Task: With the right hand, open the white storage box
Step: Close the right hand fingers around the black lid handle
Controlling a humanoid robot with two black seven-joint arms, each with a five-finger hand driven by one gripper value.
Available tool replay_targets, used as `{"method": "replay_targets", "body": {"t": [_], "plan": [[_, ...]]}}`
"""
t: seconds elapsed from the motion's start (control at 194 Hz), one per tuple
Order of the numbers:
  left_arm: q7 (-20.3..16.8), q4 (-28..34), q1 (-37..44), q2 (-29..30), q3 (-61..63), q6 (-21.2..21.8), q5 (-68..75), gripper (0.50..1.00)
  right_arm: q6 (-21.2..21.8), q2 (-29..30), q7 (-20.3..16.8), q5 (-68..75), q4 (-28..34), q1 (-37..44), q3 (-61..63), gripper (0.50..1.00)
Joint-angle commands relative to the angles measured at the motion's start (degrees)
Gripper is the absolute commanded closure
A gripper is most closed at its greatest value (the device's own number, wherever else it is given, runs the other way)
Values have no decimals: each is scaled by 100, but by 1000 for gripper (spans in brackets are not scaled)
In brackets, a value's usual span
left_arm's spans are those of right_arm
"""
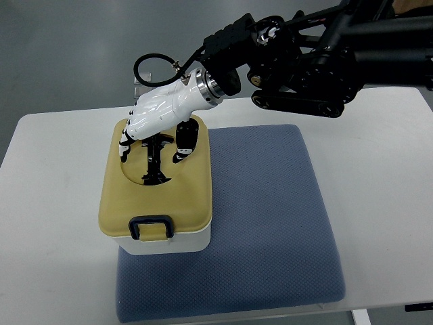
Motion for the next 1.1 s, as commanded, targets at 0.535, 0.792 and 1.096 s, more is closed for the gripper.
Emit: {"method": "replay_targets", "body": {"t": [0.535, 0.792, 1.096], "plan": [[0, 0, 5, 0, 0, 0, 0, 500, 33, -49, 0, 21, 113, 56, -14, 852], [0, -9, -4, 0, 0, 0, 0, 500, 15, -5, 0, 39, 122, 3, 3, 938], [0, -9, 5, 0, 0, 0, 0, 500, -11, -5, 0, 39, 113, 12, 47, 1000]]}}
